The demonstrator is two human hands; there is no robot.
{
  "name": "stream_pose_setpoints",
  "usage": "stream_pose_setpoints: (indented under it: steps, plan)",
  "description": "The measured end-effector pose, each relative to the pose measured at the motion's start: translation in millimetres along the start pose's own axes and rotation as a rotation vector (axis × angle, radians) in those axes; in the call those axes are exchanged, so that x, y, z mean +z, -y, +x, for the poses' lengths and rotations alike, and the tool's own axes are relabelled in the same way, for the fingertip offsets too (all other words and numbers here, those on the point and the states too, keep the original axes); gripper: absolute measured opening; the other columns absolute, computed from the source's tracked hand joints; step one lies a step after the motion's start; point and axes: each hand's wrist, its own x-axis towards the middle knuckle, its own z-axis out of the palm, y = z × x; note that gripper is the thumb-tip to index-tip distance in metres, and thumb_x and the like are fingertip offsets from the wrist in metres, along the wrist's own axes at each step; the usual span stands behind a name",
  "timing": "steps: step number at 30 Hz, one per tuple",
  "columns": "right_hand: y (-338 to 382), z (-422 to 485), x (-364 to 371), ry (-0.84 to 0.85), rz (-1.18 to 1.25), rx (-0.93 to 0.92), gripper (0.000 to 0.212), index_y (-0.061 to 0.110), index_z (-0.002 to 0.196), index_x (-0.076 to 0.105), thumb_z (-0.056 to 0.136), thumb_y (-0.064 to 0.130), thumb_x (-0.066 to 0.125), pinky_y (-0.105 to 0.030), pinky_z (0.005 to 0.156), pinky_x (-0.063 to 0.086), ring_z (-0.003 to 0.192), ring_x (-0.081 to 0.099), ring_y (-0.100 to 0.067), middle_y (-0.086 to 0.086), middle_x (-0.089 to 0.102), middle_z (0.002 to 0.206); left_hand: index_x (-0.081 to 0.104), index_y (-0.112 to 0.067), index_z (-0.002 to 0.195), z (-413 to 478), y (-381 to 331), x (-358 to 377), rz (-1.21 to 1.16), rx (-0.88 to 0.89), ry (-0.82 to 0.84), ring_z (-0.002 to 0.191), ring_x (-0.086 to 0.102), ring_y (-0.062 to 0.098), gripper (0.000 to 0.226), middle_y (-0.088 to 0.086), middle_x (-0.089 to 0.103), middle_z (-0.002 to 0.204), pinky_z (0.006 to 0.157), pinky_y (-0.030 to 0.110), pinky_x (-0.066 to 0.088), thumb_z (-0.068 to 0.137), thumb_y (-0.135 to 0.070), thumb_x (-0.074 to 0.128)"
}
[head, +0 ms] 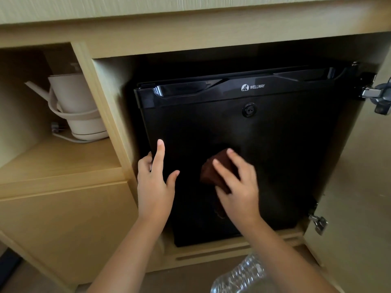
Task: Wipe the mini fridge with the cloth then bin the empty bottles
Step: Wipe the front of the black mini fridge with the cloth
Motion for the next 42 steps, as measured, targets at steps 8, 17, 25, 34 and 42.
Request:
stream_pose_setpoints:
  steps: [8,17,25,34,42]
  plan:
    - [8.4,-49.6,22.7,0.395,-0.038,-0.231,0.055,0.019,0.115,0.059,0.065,0.006,0.077,-0.043,0.080,0.051,0.109,0.046,-0.026,-0.004,0.040,0.135,0.004,-0.045,0.135,1.9,6.1,-8.5,-0.058,0.045,0.062,0.118,0.043,0.018,0.076,0.003,0.037,0.122,0.088,0.028,0.043,0.090,-0.013,0.055]
    - [-0.4,-35.8,-21.5,0.473,0.228,0.130,0.054,0.021,0.120,0.059,0.070,0.002,0.069,-0.018,0.104,0.032,0.119,0.044,-0.014,0.008,0.043,0.136,0.002,-0.046,0.135,0.2,-0.6,-6.3,-0.050,0.024,0.024,0.115,0.046,0.025,0.075,0.011,0.038,0.132,0.089,0.030,0.042,0.090,-0.017,0.055]
    - [-24.7,4.1,-82.1,0.346,0.367,0.455,0.067,0.043,0.117,0.049,0.075,-0.006,0.067,-0.034,0.104,0.039,0.124,0.044,-0.004,0.011,0.050,0.131,-0.006,-0.046,0.134,-1.9,-7.8,0.9,-0.054,-0.045,0.017,0.131,0.030,0.023,0.081,0.012,0.027,0.142,0.104,0.038,0.034,0.088,-0.025,0.058]
    - [-22.7,16.0,-79.9,0.180,0.500,0.580,0.051,0.040,0.104,0.052,0.079,-0.003,0.064,-0.019,0.096,0.043,0.118,0.048,0.003,0.016,0.052,0.127,-0.007,-0.045,0.134,-1.2,-8.5,-1.3,-0.013,-0.040,0.043,0.130,0.030,0.023,0.084,0.013,0.026,0.142,0.103,0.038,0.033,0.087,-0.026,0.059]
    - [-19.6,17.8,-69.0,0.010,0.514,0.545,0.046,0.029,0.108,0.056,0.078,-0.005,0.065,-0.006,0.088,0.039,0.113,0.048,0.005,0.005,0.052,0.121,-0.010,-0.042,0.135,-1.7,-15.9,5.9,0.024,-0.067,0.023,0.134,0.022,0.026,0.091,0.013,0.018,0.147,0.103,0.038,0.030,0.084,-0.027,0.063]
